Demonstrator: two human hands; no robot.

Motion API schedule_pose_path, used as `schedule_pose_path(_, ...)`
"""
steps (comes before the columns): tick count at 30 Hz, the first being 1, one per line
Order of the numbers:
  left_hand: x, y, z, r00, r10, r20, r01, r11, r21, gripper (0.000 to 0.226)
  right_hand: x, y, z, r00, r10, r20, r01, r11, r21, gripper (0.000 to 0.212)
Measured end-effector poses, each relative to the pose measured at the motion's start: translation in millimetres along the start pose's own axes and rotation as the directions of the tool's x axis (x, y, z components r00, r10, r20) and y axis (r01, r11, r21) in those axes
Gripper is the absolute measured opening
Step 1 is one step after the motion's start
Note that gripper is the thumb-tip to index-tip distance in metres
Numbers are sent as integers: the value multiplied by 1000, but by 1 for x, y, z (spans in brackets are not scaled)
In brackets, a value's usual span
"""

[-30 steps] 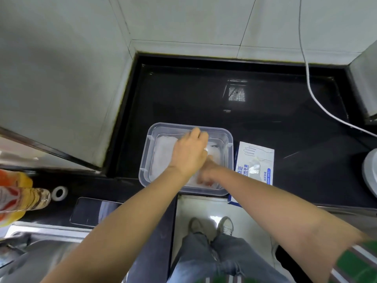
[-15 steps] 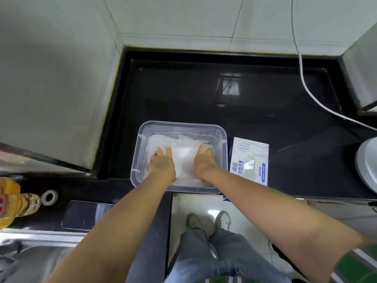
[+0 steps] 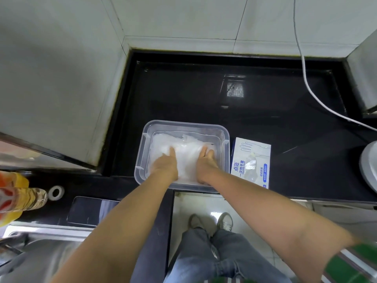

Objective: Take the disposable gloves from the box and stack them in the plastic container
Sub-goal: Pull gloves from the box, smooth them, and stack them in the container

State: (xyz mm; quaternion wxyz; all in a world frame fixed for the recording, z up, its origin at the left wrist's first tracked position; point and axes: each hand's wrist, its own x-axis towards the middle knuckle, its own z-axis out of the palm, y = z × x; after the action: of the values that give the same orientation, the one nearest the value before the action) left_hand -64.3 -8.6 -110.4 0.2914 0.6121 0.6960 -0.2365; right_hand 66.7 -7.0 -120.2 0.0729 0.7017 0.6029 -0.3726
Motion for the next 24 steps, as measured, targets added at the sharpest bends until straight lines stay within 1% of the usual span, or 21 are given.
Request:
schedule_pose_path(2, 0, -7, -2, 999, -36, 23, 37, 997, -63, 103, -4, -3, -5, 999, 8, 42, -6, 999, -48, 78)
schedule_pose_path(3, 0, -6, -5, 999, -38, 11, 39, 996, -79, 99, -8, -5, -8, 996, 24, 89, -14, 994, -112, 87)
schedule_pose_path(4, -4, -2, -11, 999, -26, -22, 24, 997, -75, 90, -11, -7, -13, 990, 30, 141, -4, 984, -180, 96)
schedule_pose_path(5, -7, 1, -17, 996, -13, -92, 7, 998, -64, 75, -12, -11, -19, 981, 18, 192, 26, 974, -224, 99)
schedule_pose_path(6, -11, 6, -23, 983, 9, -185, -17, 999, -43, 59, -14, -13, -30, 976, -8, 216, 55, 976, -211, 90)
schedule_pose_path(7, -14, 9, -29, 962, 15, -274, -26, 999, -37, 44, -16, -17, -42, 980, -73, 186, 103, 982, -157, 72)
schedule_pose_path(8, -19, 13, -33, 933, 27, -360, -47, 998, -48, 31, -20, -18, -56, 982, -161, 95, 170, 981, -94, 52)
schedule_pose_path(9, -25, 17, -37, 901, 30, -432, -66, 995, -69, 25, -25, -17, -71, 972, -233, -33, 231, 972, -42, 35)
schedule_pose_path(10, -29, 20, -39, 867, 36, -496, -92, 992, -90, 23, -27, -14, -83, 950, -265, -163, 270, 963, 8, 25)
schedule_pose_path(11, -35, 24, -41, 840, 39, -542, -115, 988, -107, 22, -29, -6, -94, 923, -265, -278, 291, 955, 55, 20)
schedule_pose_path(12, -38, 29, -42, 821, 40, -570, -137, 982, -129, 22, -30, 4, -103, 904, -244, -350, 291, 953, 87, 18)
schedule_pose_path(13, -42, 35, -44, 808, 51, -587, -175, 972, -156, 22, -32, 16, -111, 898, -216, -384, 273, 957, 101, 17)
schedule_pose_path(14, -45, 41, -46, 797, 66, -600, -218, 959, -184, 21, -33, 30, -116, 903, -186, -387, 242, 965, 101, 16)
schedule_pose_path(17, -59, 73, -54, 774, 146, -616, -341, 916, -211, 20, -40, 74, -123, 941, -75, -331, 103, 992, 69, 14)
schedule_pose_path(19, -69, 99, -55, 754, 223, -618, -426, 882, -202, 18, -46, 97, -119, 959, -27, -283, 35, 999, 23, 17)
schedule_pose_path(22, -80, 134, -46, 743, 343, -574, -522, 834, -177, 14, -53, 115, -108, 993, 5, -120, -18, 994, -105, 16)
schedule_pose_path(24, -83, 151, -37, 763, 390, -515, -537, 827, -170, 17, -58, 121, -99, 999, -6, -50, -2, 989, -149, 15)
